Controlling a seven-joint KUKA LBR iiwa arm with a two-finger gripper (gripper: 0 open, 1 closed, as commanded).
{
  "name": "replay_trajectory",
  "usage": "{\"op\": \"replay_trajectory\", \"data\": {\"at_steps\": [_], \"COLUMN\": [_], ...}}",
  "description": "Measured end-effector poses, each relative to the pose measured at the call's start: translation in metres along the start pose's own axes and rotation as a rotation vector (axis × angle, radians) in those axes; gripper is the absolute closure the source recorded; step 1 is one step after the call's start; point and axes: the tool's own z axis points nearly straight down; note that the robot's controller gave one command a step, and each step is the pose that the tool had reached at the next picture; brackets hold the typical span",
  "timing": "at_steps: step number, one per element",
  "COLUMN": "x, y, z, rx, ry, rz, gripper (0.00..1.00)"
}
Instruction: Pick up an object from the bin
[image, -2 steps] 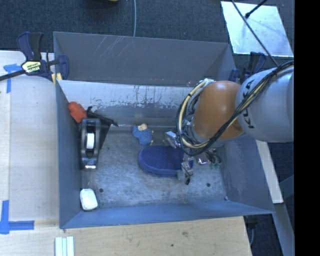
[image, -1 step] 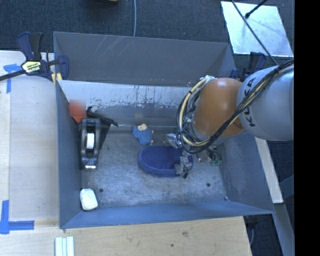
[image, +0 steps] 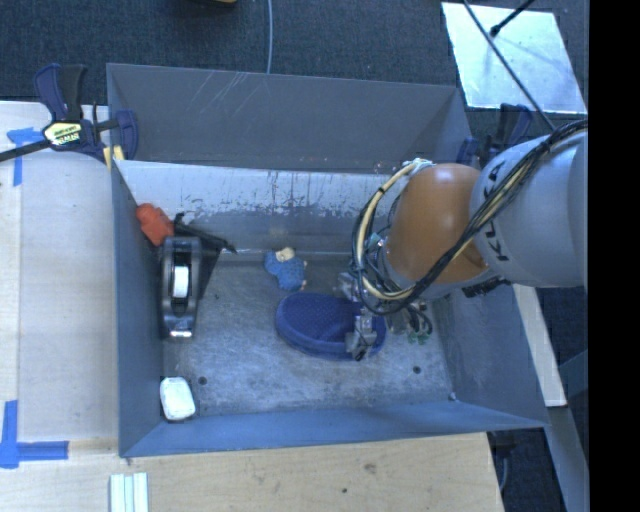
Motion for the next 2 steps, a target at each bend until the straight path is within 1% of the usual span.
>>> {"op": "replay_trajectory", "data": {"at_steps": [1,2], "x": [-0.0155,-0.0154], "y": [-0.0130,-0.0129], "z": [-0.1236,-0.1235], "rx": [-0.001,-0.001], "ry": [0.015,0.015], "rz": [0.030,0.030], "gripper": [1.00,0.00]}}
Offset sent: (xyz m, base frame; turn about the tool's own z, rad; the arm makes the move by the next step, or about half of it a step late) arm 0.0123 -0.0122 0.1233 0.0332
